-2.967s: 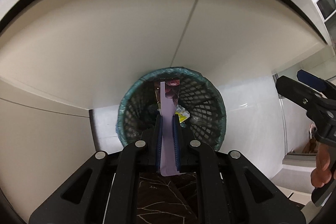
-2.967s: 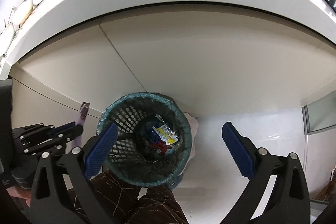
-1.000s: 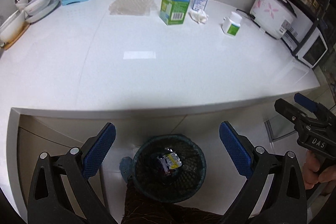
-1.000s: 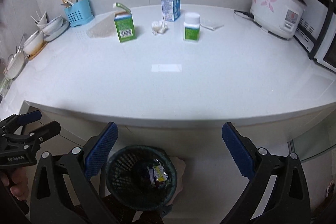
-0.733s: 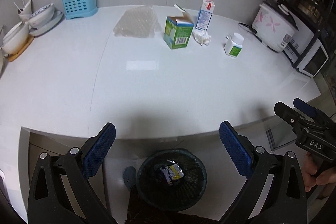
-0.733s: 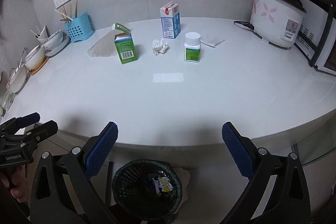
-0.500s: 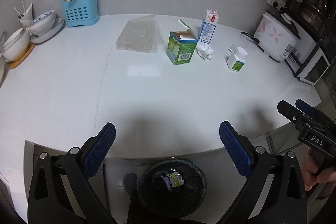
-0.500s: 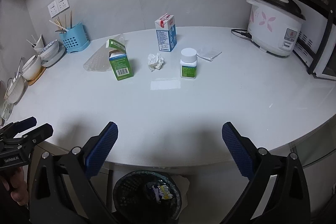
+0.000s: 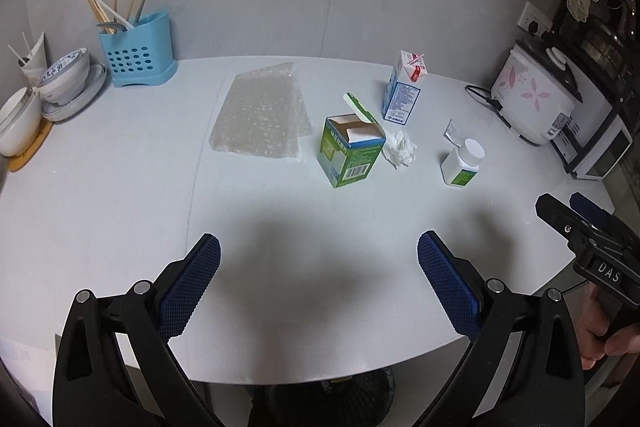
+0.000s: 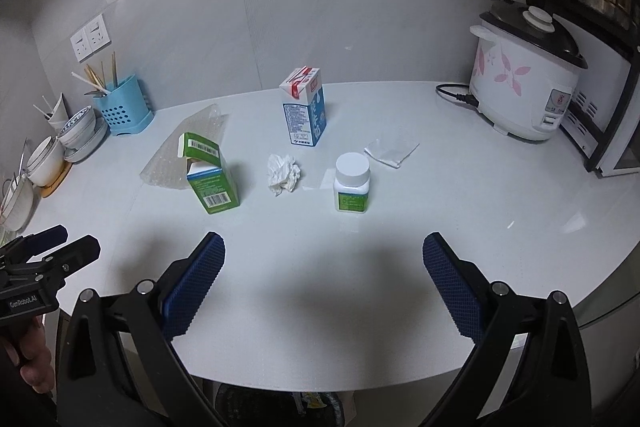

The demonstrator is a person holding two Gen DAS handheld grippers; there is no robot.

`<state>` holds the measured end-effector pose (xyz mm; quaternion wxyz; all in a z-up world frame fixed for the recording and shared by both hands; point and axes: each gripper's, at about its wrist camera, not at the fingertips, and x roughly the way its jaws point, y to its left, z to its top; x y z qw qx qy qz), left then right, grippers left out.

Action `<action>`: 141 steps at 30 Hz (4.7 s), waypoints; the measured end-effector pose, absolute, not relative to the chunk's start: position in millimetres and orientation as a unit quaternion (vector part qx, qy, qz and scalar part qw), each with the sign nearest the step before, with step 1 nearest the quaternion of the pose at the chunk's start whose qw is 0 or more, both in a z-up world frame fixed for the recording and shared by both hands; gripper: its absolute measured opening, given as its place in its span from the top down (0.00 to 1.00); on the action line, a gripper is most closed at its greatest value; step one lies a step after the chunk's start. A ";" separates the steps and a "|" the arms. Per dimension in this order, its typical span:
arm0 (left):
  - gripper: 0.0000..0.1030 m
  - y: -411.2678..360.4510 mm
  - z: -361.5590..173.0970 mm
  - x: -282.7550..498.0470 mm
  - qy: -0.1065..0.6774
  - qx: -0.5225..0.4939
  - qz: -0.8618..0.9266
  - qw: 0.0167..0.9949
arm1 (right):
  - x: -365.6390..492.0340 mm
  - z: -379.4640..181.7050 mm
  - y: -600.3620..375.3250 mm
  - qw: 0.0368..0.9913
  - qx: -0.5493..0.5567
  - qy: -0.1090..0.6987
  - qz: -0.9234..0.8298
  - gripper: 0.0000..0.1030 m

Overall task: Collect trash
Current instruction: 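Grasp the green-and-white carton with the left tool while the right tool grasps the white plastic container, then lift the carton and container off the counter with both tools, then carry the carton and container down over the trash bin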

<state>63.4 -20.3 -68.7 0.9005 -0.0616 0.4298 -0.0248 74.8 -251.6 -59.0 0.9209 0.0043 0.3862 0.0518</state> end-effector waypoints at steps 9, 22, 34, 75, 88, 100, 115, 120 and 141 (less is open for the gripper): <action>0.06 -22.5 -67.6 119.1 0.433 -0.048 -0.037 0.899 | 118.0 -61.7 -244.8 0.920 0.011 0.391 0.030 0.07; 0.06 -22.7 -73.0 188.9 0.436 -0.038 -0.065 0.897 | 174.7 -77.2 -249.5 0.912 0.023 0.409 -0.011 0.07; 0.06 -37.6 -96.7 232.3 0.446 -0.020 -0.094 0.890 | 206.1 -101.0 -260.7 0.900 0.034 0.432 -0.036 0.07; 0.50 -52.7 -122.1 232.9 0.466 0.012 -0.090 0.880 | 219.9 -131.9 -262.8 0.873 0.037 0.483 -0.047 0.62; 0.51 -38.1 -110.7 203.7 0.463 0.006 -0.071 0.884 | 193.4 -119.3 -265.6 0.879 0.033 0.474 -0.041 0.62; 0.51 -36.4 -104.4 175.7 0.461 0.002 -0.061 0.885 | 163.0 -103.5 -262.3 0.887 0.025 0.461 -0.024 0.62; 0.51 -35.0 -88.8 138.1 0.449 -0.004 -0.049 0.892 | 131.1 -91.2 -257.5 0.894 0.016 0.449 -0.001 0.62; 0.51 -34.1 -84.9 122.3 0.447 -0.005 -0.044 0.893 | 117.8 -87.5 -253.0 0.896 0.011 0.444 0.011 0.62; 0.51 -30.5 -85.6 33.8 0.453 -0.014 -0.028 0.891 | 51.5 -79.3 -233.3 0.901 -0.010 0.429 0.063 0.62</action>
